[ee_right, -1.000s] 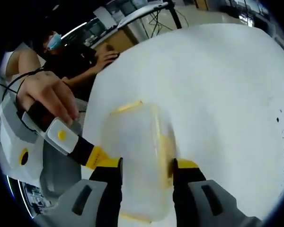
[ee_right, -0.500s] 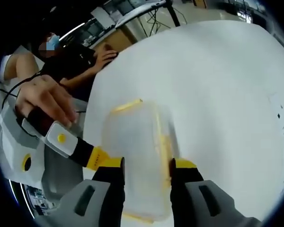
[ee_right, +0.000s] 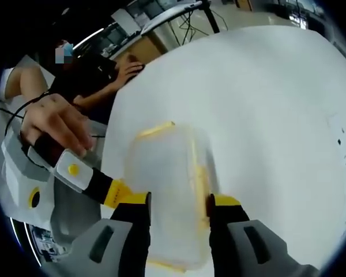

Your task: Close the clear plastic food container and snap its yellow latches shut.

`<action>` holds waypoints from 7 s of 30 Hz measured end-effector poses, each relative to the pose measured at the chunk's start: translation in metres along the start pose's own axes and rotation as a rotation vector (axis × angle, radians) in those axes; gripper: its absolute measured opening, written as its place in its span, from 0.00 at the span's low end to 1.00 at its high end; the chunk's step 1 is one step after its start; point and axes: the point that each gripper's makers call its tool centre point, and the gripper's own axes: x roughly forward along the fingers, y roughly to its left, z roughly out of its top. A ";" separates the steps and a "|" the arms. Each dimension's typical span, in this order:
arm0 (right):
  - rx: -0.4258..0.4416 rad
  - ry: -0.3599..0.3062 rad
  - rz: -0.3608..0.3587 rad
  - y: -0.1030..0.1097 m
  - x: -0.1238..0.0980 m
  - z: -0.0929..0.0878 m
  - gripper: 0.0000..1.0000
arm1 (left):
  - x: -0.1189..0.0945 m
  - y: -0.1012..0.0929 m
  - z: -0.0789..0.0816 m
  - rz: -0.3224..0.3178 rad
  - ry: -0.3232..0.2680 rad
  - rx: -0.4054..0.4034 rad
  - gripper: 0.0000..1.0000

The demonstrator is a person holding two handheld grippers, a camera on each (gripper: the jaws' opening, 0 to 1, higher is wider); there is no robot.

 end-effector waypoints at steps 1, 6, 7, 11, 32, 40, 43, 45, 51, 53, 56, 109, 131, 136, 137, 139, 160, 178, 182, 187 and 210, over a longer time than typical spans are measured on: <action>-0.023 -0.010 -0.008 0.000 -0.001 0.002 0.37 | 0.000 0.000 0.000 0.001 -0.003 0.008 0.24; -0.076 -0.002 -0.042 0.004 -0.002 0.005 0.36 | 0.000 -0.003 0.001 -0.007 -0.006 0.047 0.30; -0.077 -0.005 -0.049 0.005 -0.003 0.007 0.38 | -0.001 -0.006 0.004 -0.022 -0.016 0.014 0.32; -0.061 -0.050 -0.071 0.010 -0.011 0.015 0.42 | -0.011 -0.005 0.010 -0.001 -0.039 0.014 0.32; -0.060 -0.090 -0.214 0.041 -0.040 0.006 0.42 | -0.053 -0.006 0.006 0.070 -0.060 -0.081 0.33; -0.056 -0.152 -0.266 0.050 -0.049 -0.001 0.44 | -0.058 0.001 -0.011 0.095 -0.058 -0.175 0.33; -0.059 -0.169 -0.290 0.055 -0.047 -0.007 0.45 | -0.058 0.002 -0.015 0.109 -0.058 -0.185 0.33; -0.057 -0.187 -0.302 0.058 -0.046 -0.010 0.45 | -0.058 0.002 -0.019 0.122 -0.055 -0.186 0.32; -0.068 -0.215 -0.368 0.060 -0.045 -0.020 0.46 | -0.056 0.002 -0.022 0.144 -0.073 -0.240 0.32; -0.074 -0.226 -0.396 0.061 -0.045 -0.022 0.47 | -0.056 0.004 -0.023 0.153 -0.084 -0.263 0.32; -0.062 -0.265 -0.438 0.064 -0.045 -0.025 0.46 | -0.057 0.006 -0.026 0.167 -0.094 -0.285 0.32; 0.212 -0.564 -0.753 0.024 0.012 -0.093 0.50 | -0.002 -0.015 -0.096 0.269 -0.205 -0.756 0.30; 0.157 -0.556 -0.773 0.020 0.019 -0.074 0.41 | -0.003 -0.017 -0.104 0.263 -0.188 -0.736 0.26; 0.157 -0.565 -0.764 0.022 0.022 -0.066 0.40 | -0.006 -0.017 -0.113 0.267 -0.179 -0.746 0.26; 0.158 -0.567 -0.763 0.022 0.022 -0.065 0.40 | -0.007 -0.018 -0.113 0.267 -0.177 -0.748 0.26; 0.157 -0.570 -0.760 0.022 0.024 -0.062 0.40 | -0.008 -0.018 -0.117 0.269 -0.171 -0.747 0.26; 0.209 -0.579 -0.759 0.030 0.024 -0.057 0.45 | -0.018 -0.033 -0.127 0.277 -0.150 -0.809 0.32; 0.292 -0.694 -0.783 0.086 -0.007 -0.074 0.50 | -0.095 -0.080 -0.129 0.403 -0.224 -1.044 0.39; 0.283 -0.695 -0.780 0.102 -0.007 -0.076 0.51 | -0.106 -0.086 -0.129 0.424 -0.229 -1.055 0.39; 0.314 -0.731 -0.778 0.116 -0.010 -0.078 0.53 | -0.121 -0.092 -0.131 0.465 -0.245 -1.096 0.39; 0.416 -0.846 -0.854 0.173 -0.021 -0.093 0.60 | -0.173 -0.118 -0.133 0.589 -0.345 -1.296 0.41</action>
